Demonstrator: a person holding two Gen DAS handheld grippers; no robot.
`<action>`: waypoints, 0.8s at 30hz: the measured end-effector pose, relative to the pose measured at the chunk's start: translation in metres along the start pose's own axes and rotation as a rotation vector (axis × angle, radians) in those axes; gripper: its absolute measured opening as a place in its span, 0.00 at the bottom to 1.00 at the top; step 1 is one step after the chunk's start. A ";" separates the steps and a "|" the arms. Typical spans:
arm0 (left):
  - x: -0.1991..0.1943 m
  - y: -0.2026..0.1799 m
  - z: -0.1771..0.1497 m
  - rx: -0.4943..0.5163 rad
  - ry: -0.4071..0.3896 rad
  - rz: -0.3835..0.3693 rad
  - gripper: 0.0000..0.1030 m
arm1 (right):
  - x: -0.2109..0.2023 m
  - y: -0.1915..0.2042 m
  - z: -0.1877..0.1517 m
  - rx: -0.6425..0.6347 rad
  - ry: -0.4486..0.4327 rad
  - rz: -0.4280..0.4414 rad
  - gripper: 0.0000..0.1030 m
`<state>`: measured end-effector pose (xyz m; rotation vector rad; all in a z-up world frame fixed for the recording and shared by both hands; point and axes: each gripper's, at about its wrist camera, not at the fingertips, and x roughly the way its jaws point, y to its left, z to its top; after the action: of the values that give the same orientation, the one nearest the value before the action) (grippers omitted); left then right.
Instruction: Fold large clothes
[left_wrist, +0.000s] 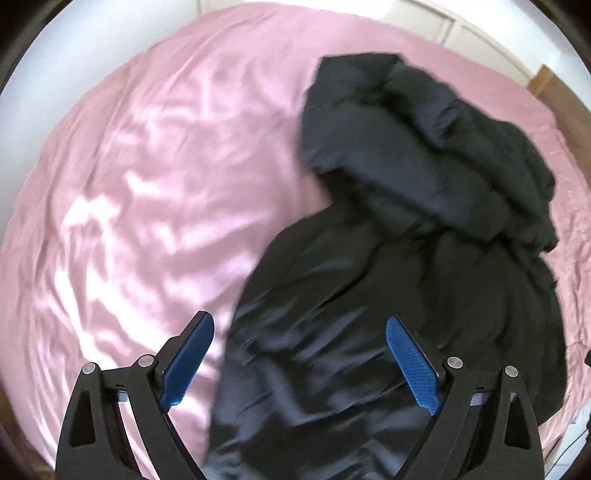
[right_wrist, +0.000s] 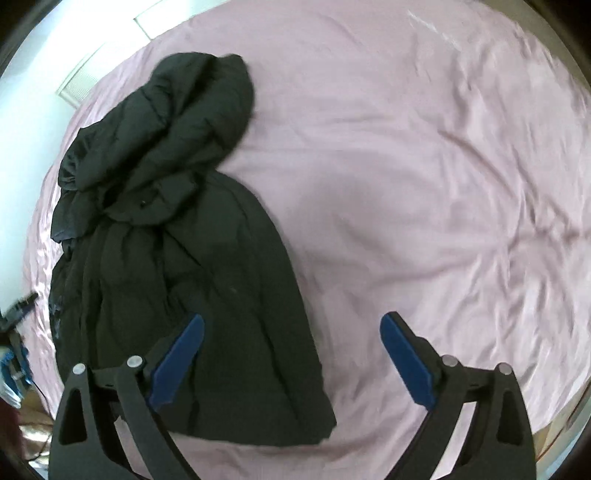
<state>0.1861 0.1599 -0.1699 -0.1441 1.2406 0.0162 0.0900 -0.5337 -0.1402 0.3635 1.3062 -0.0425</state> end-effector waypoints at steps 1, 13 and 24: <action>0.001 0.011 -0.005 -0.021 0.020 0.000 0.90 | 0.003 -0.003 -0.002 0.014 0.012 0.014 0.98; 0.041 0.096 -0.054 -0.175 0.212 -0.190 0.92 | 0.069 -0.022 -0.029 0.168 0.192 0.181 1.00; 0.096 0.112 -0.098 -0.259 0.395 -0.515 0.93 | 0.105 -0.015 -0.037 0.183 0.297 0.246 1.00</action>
<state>0.1150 0.2532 -0.3023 -0.7163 1.5594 -0.3118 0.0807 -0.5192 -0.2515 0.7056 1.5461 0.1039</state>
